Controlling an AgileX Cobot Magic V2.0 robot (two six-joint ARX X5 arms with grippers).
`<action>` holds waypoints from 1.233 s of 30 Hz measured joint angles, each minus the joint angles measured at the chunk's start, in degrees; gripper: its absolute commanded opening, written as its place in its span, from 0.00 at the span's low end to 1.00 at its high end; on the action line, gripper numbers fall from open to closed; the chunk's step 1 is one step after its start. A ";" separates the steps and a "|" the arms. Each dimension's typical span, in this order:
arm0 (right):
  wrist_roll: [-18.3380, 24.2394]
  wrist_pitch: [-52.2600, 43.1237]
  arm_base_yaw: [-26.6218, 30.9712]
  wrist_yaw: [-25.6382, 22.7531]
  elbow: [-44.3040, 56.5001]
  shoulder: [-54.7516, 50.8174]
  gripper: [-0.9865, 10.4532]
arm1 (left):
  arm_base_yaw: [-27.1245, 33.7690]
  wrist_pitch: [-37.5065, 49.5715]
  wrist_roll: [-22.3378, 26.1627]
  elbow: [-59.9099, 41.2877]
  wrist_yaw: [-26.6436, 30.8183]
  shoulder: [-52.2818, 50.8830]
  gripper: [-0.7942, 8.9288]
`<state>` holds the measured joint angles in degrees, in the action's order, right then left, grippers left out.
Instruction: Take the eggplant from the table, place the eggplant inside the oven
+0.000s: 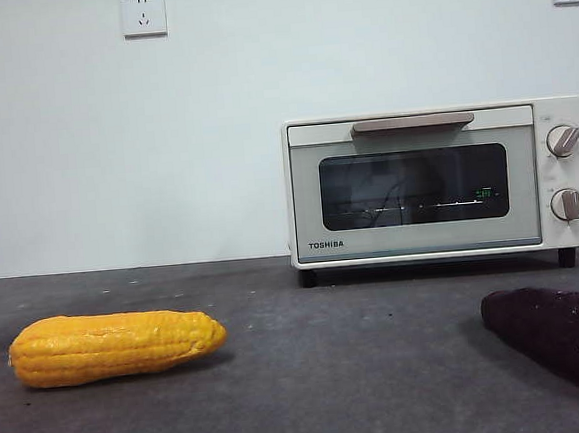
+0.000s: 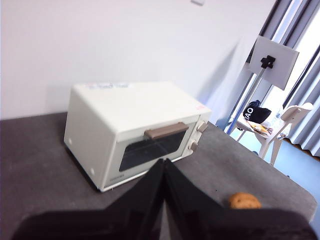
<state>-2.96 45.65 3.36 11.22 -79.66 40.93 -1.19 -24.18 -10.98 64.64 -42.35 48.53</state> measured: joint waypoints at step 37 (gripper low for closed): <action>1.16 23.56 -1.16 16.94 -4.98 6.73 0.59 | -18.97 -4.50 5.60 10.69 -1.27 17.03 0.08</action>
<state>-1.80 69.21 2.20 28.16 -84.64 47.66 -20.16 -28.69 -5.39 75.33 -43.62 65.56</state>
